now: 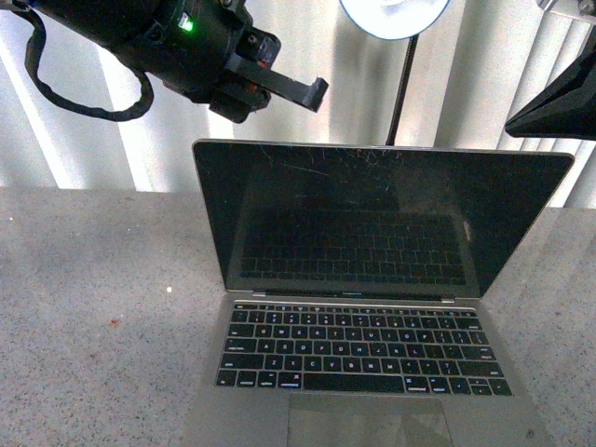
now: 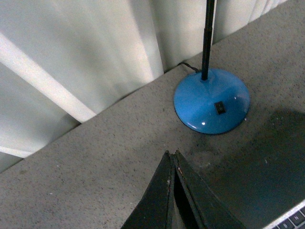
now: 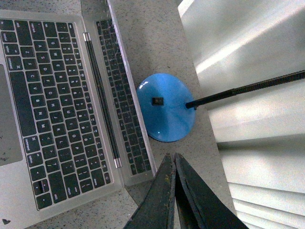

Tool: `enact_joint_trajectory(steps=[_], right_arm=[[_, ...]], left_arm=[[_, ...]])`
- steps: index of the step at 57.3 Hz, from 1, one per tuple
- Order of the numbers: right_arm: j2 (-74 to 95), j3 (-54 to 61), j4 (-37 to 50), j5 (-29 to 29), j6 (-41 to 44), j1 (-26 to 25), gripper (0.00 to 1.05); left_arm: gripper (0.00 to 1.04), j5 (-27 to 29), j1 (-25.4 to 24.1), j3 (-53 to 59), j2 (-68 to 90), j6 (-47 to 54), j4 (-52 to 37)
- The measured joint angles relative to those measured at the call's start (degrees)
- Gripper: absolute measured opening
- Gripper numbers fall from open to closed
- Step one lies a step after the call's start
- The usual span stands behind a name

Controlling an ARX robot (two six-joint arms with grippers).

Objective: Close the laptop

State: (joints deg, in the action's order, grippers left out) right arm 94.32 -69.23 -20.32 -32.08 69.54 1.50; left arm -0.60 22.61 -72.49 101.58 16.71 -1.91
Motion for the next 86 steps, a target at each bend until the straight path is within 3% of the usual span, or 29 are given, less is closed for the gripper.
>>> enact_joint_trajectory(steps=[30,86], right_arm=[[3.7,-3.1,-1.4,1.2,1.9,2.8,0.03],[3.4,-0.9,-4.7,1.6,4.2,3.6,0.03]], left_arm=[[0.04,-1.1,0.8,0.0,0.7,0.2,4.2],[0.04,-3.9,1.3,2.1,-0.4,1.3,6.3]])
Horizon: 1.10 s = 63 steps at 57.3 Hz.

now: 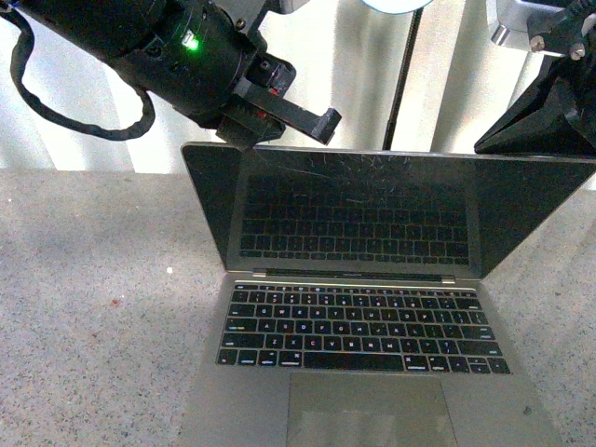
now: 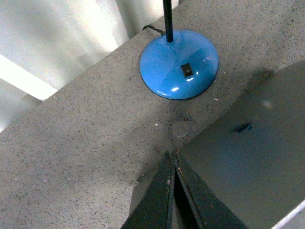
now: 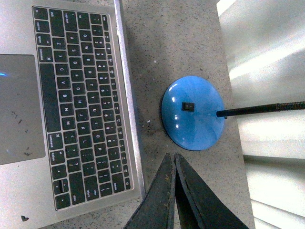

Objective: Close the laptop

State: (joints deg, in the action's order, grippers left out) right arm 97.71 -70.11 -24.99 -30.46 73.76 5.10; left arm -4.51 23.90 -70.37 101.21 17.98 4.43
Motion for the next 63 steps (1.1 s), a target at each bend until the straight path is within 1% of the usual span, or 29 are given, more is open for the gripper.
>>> enact_joint_trajectory(steps=[21,26,37,43,63], right_arm=[[-0.2,1.1,-0.2,0.5,0.5,1.2,0.03],[-0.3,1.1,-0.3,0.6,0.5,1.5,0.03],[-1.5,2.2,-1.0,0.8,0.6,2.3,0.03],[-1.7,2.5,-1.0,1.7,0.7,2.4,0.03],[-1.9,3.8,-2.0,1.9,1.6,2.4,0.03]], left_arm=[[0.04,-0.1,-0.8,2.6,-1.1,0.0,-0.1],[0.04,0.9,-0.9,3.1,-1.3,0.9,-0.9],[0.04,-0.4,-1.3,3.1,-1.3,0.8,-0.8],[0.04,-0.3,-1.2,3.7,-1.5,0.9,-0.8],[0.04,-0.3,-0.6,6.7,-2.4,1.4,-1.1]])
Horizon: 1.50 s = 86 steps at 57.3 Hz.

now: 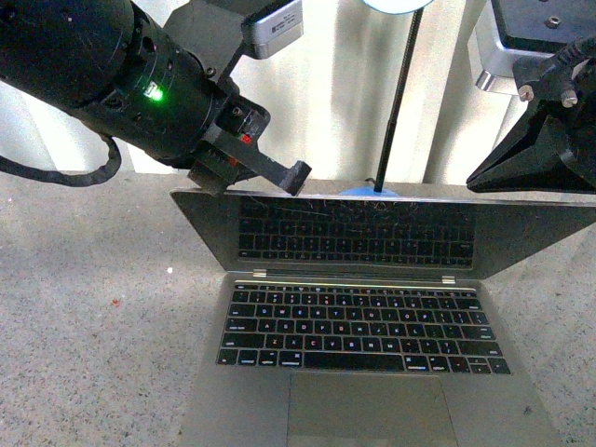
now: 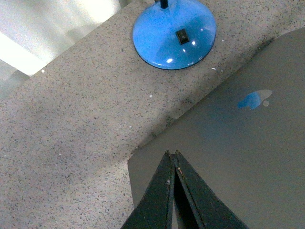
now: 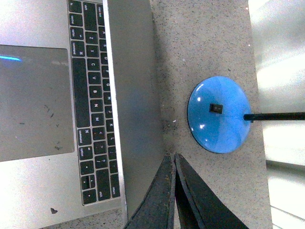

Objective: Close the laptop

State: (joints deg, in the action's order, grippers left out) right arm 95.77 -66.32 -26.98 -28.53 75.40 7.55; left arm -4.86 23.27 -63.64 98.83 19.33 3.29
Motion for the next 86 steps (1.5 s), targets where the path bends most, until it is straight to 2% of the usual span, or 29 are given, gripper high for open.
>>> enact_joint_trajectory(steps=[86], right_arm=[[-0.3,6.0,-0.2,0.7,2.0,0.8,0.03]], left_arm=[[0.04,-3.2,0.7,6.1,-0.9,-0.1,-1.4]])
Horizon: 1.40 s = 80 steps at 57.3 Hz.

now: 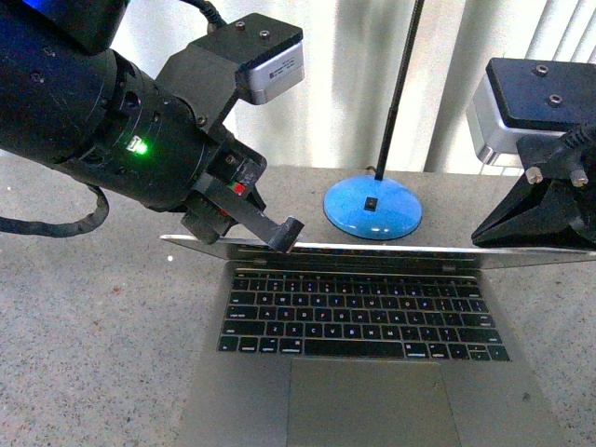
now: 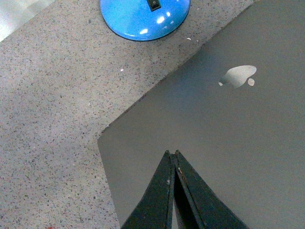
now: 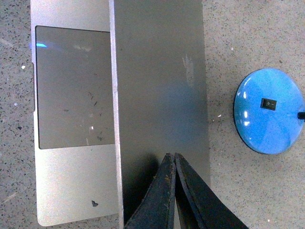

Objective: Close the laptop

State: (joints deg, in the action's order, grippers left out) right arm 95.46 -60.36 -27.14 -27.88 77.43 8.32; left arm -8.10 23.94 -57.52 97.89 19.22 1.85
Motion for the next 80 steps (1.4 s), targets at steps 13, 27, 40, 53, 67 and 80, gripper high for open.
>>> enact_joint_trajectory(steps=[13,27,40,53,67,80], right_arm=[[0.0,1.2,0.4,0.0,0.5,0.1,0.03],[0.0,2.1,0.2,0.5,1.6,-0.1,0.03],[0.1,2.9,0.4,0.6,1.8,-0.1,0.03],[0.5,3.5,0.6,0.9,2.3,-0.2,0.03],[1.2,4.1,1.6,0.9,2.3,-0.3,0.03],[1.8,5.0,3.1,0.8,2.2,-0.3,0.03]], left_arm=[[0.04,-1.4,0.0,0.6,0.1,-1.5,-0.4],[0.04,-2.1,0.0,1.4,0.2,-1.9,-1.0],[0.04,-2.6,0.4,2.4,0.5,-2.7,-1.5],[0.04,-3.1,0.4,4.2,0.9,-3.2,-2.5],[0.04,-3.4,0.4,5.0,1.5,-3.7,-3.1],[0.04,-3.5,0.4,5.6,2.0,-3.8,-3.5]])
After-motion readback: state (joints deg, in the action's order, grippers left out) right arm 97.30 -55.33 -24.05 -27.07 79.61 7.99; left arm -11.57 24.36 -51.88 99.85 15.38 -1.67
